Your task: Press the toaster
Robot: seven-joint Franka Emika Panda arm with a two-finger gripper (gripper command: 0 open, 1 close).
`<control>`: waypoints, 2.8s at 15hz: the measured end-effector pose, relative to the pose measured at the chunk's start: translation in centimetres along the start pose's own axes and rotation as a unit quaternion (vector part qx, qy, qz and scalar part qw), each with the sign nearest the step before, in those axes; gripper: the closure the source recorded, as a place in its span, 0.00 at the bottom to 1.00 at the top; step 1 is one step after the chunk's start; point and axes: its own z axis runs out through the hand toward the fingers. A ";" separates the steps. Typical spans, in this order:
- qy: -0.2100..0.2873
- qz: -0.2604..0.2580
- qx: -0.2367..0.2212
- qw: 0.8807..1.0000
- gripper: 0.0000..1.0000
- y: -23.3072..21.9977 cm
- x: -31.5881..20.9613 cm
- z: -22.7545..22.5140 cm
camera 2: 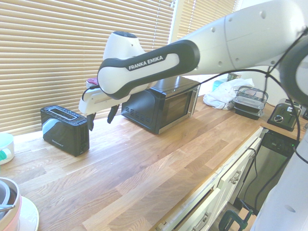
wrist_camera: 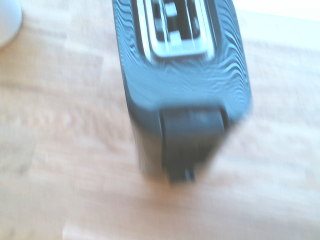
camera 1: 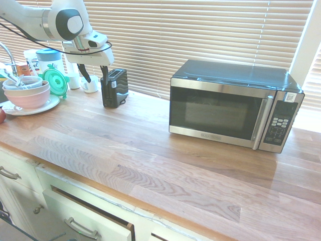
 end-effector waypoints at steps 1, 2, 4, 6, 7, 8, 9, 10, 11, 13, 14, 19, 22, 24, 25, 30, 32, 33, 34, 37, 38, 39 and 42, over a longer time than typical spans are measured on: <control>0.003 -0.006 0.002 1.000 0.00 -1.0 0.6 0.3; 0.005 -0.011 0.004 1.000 0.00 -2.0 1.1 0.5; 0.008 -0.019 0.010 1.000 0.00 -3.2 1.7 0.5; 0.012 -0.027 0.013 0.999 0.00 -3.6 1.9 0.2; 0.014 -0.033 0.015 0.999 0.00 -3.6 2.0 0.0; 0.017 -0.036 0.016 0.999 0.00 -3.6 2.1 -0.1; 0.023 -0.035 0.021 0.999 0.00 -3.6 2.4 -0.2; 0.033 -0.035 0.027 0.998 0.00 -3.5 2.8 -0.3; 0.044 -0.035 0.032 0.998 0.00 -3.4 3.0 -0.3; 0.055 -0.036 0.037 0.997 0.00 -2.9 3.0 0.5; 0.055 -0.036 0.038 0.997 0.00 -2.7 2.9 0.9; 0.056 -0.043 0.037 0.997 0.00 -2.6 2.1 1.7; 0.055 -0.046 0.038 0.997 1.00 -2.9 1.9 1.7; 0.055 -0.046 0.038 0.997 1.00 -2.9 1.9 1.7; 0.056 -0.046 0.038 0.997 1.00 -2.9 1.9 1.6; 0.057 -0.046 0.039 0.997 1.00 -2.9 1.9 1.2; 0.056 -0.046 0.038 0.997 1.00 -2.9 1.9 1.2; 0.056 -0.046 0.038 0.997 1.00 -2.8 1.9 1.2; 0.055 -0.046 0.038 0.997 1.00 -2.8 1.9 1.3; 0.054 -0.046 0.036 0.997 1.00 -2.8 1.8 1.3; 0.053 -0.047 0.036 0.997 1.00 -2.8 1.8 1.3; 0.053 -0.047 0.036 0.997 1.00 -2.9 1.7 1.3; 0.051 -0.053 0.036 0.997 1.00 -3.3 1.3 1.5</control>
